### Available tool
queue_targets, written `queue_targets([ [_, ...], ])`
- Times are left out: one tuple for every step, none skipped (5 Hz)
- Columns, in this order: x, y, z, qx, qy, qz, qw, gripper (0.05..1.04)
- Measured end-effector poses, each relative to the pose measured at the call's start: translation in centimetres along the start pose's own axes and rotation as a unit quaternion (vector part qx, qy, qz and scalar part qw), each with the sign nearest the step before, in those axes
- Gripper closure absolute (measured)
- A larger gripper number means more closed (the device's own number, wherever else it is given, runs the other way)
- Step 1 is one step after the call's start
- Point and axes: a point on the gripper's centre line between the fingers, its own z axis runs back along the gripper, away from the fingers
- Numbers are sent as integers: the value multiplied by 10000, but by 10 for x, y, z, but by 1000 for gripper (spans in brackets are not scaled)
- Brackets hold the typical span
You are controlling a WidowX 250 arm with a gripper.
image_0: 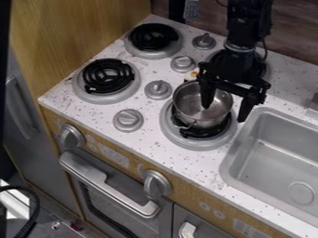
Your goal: Take the silver pot in the lower left burner
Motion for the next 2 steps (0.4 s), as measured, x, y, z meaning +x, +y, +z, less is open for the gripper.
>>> queue_targets([
  [-4, 1, -14, 39, 203, 0, 9998, 84],
  [5, 2, -25, 33, 119, 29, 9999, 85],
])
